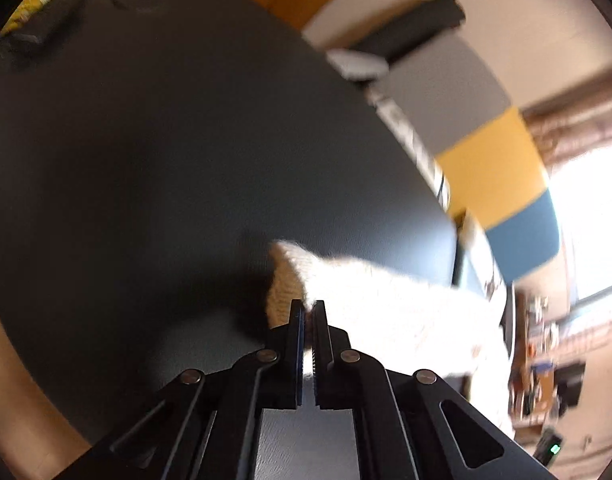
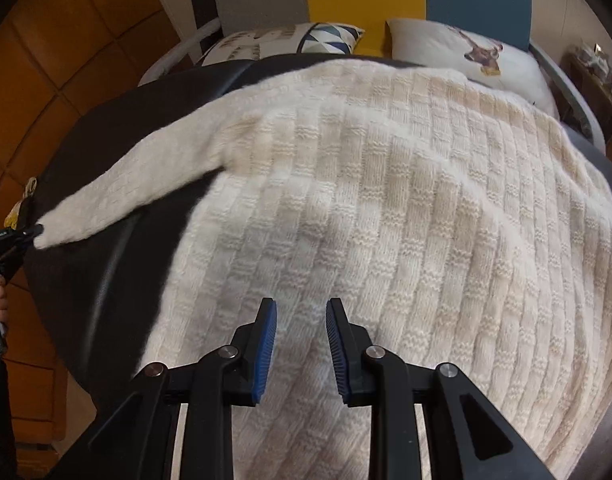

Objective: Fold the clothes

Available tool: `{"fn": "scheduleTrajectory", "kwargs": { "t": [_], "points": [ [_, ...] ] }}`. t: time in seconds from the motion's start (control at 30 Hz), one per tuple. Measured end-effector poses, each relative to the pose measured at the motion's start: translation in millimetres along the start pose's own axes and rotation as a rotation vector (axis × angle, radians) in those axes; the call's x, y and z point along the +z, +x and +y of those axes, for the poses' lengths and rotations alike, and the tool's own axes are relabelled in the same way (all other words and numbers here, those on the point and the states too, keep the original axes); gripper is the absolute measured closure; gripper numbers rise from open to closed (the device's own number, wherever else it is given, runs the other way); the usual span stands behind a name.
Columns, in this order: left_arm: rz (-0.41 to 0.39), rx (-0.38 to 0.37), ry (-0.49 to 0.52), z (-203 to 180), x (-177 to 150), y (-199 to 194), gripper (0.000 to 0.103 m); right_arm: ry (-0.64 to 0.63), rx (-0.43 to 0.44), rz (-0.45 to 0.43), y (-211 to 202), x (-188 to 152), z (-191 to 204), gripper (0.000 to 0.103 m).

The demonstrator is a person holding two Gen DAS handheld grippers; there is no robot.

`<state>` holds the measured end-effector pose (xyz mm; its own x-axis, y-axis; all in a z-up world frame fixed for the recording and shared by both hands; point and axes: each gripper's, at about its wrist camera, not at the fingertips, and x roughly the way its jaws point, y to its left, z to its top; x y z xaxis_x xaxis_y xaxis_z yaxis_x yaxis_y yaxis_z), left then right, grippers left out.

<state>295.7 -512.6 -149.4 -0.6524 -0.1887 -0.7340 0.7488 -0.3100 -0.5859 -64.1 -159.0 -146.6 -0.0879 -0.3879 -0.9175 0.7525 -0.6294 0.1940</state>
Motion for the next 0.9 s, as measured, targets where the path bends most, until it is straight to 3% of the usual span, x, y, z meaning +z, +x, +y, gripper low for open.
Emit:
{"fn": "scheduleTrajectory", "kwargs": {
  "t": [0.13, 0.57, 0.8, 0.9],
  "points": [
    [-0.046, 0.005, 0.039, -13.5, 16.3, -10.4, 0.1, 0.011, 0.059, 0.086, 19.5, 4.4, 3.0, 0.078],
    [-0.15, 0.117, -0.025, -48.0, 121.0, 19.0, 0.1, 0.061, 0.181, 0.125, 47.4, 21.6, 32.0, 0.078],
    [-0.099, 0.235, 0.022, -45.6, 145.3, 27.2, 0.099, 0.09, 0.2, 0.112, 52.1, 25.1, 41.4, 0.077],
    [-0.044, 0.337, 0.021, -33.9, 147.9, 26.5, 0.099, 0.094, 0.24, 0.074, 42.4, 22.7, 41.4, 0.075]
  ]
}}
